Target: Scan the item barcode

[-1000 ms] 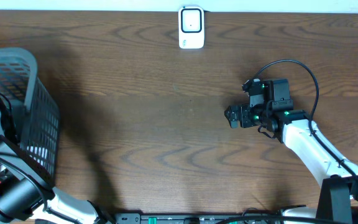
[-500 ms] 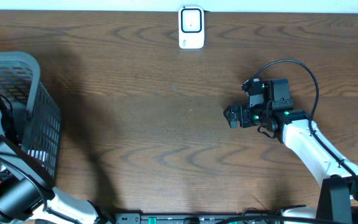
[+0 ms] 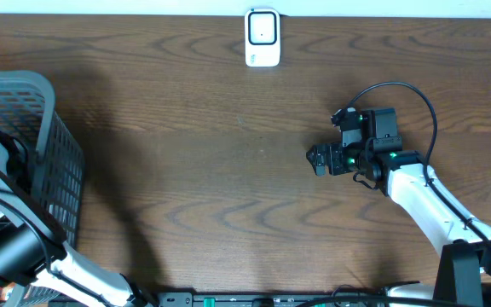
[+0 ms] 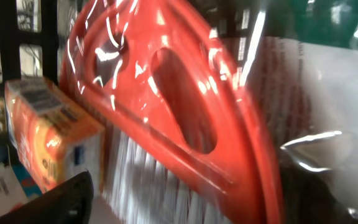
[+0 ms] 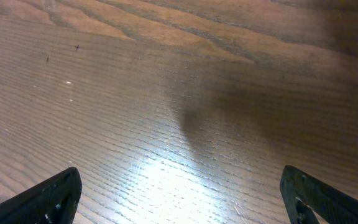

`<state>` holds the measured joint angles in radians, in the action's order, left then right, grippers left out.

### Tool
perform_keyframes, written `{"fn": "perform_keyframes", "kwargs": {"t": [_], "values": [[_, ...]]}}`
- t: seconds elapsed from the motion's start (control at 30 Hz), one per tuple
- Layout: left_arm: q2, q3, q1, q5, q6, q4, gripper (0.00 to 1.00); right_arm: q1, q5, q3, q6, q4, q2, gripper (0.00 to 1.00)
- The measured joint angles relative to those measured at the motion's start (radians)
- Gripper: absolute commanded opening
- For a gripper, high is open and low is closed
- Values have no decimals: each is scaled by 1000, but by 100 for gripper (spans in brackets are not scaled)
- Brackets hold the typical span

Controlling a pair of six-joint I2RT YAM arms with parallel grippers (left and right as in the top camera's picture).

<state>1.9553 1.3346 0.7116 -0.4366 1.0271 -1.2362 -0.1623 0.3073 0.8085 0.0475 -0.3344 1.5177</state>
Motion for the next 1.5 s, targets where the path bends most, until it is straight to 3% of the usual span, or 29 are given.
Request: {"fn": "perform_keyframes", "kwargs": {"t": [0.1, 0.37, 0.67, 0.83, 1.5], "values": [[3, 0, 0, 0, 2, 3, 58, 0, 0, 0, 0, 0, 0, 99], [11, 0, -1, 4, -1, 11, 37, 0, 0, 0, 0, 0, 0, 99], [11, 2, -7, -3, -6, 2, 33, 0, 0, 0, 0, 2, 0, 99], [11, 24, -7, 5, -13, -23, 19, 0, 0, 0, 0, 3, 0, 99], [-80, 47, 1, 50, -33, -16, 19, 0, 0, 0, 0, 3, 0, 99]]}}
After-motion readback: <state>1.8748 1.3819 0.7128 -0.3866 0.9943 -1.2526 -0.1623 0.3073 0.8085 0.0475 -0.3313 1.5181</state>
